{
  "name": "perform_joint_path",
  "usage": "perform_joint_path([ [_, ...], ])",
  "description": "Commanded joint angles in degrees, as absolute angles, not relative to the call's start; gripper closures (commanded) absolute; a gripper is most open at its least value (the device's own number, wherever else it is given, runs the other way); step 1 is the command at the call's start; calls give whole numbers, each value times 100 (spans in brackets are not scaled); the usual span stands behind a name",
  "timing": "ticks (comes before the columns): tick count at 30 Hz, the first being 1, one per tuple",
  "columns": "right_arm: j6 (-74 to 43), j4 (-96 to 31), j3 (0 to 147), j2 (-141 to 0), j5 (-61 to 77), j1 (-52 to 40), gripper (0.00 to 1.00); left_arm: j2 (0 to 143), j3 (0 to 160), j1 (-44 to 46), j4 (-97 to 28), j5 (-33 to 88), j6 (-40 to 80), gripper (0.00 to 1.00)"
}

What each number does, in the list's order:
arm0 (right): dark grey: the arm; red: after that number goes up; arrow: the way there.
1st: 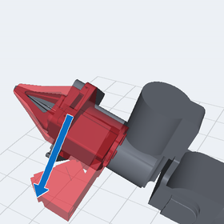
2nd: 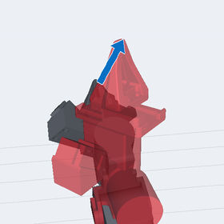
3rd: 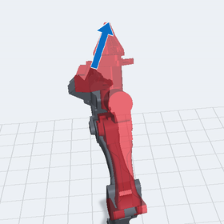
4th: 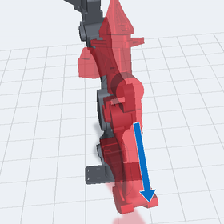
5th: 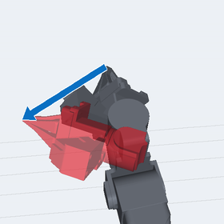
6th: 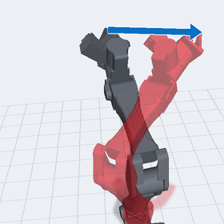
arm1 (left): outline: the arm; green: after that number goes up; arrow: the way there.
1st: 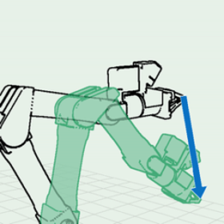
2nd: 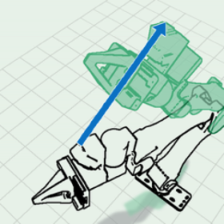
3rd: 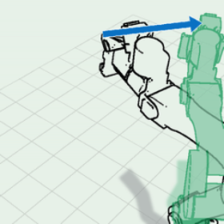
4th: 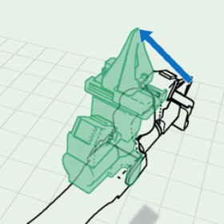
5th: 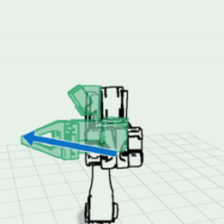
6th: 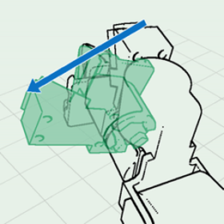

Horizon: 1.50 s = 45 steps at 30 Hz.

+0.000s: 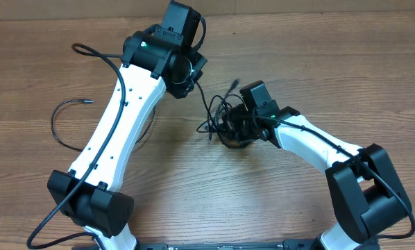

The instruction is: Untangle cables

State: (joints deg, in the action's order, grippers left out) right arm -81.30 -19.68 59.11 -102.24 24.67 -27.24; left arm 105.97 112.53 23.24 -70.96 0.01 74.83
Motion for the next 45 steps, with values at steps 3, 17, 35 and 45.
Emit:
perform_joint_path([
  [3,-5673,-2488,5889,-9402,2095,-2405,96,10488,11288,1850,-7474,-1608,7343,96],
  [17,-4897,-4390,5889,-8958,-187,-1393,64,10488,11288,801,-7695,-1177,6893,96],
  [35,-4447,-4125,5887,-8962,-143,-1730,7,10488,13176,342,-7915,-1350,2602,96],
  [45,-4449,-4125,5887,-8962,-141,-1730,4,10525,14199,-753,-7924,-2832,1839,96],
])
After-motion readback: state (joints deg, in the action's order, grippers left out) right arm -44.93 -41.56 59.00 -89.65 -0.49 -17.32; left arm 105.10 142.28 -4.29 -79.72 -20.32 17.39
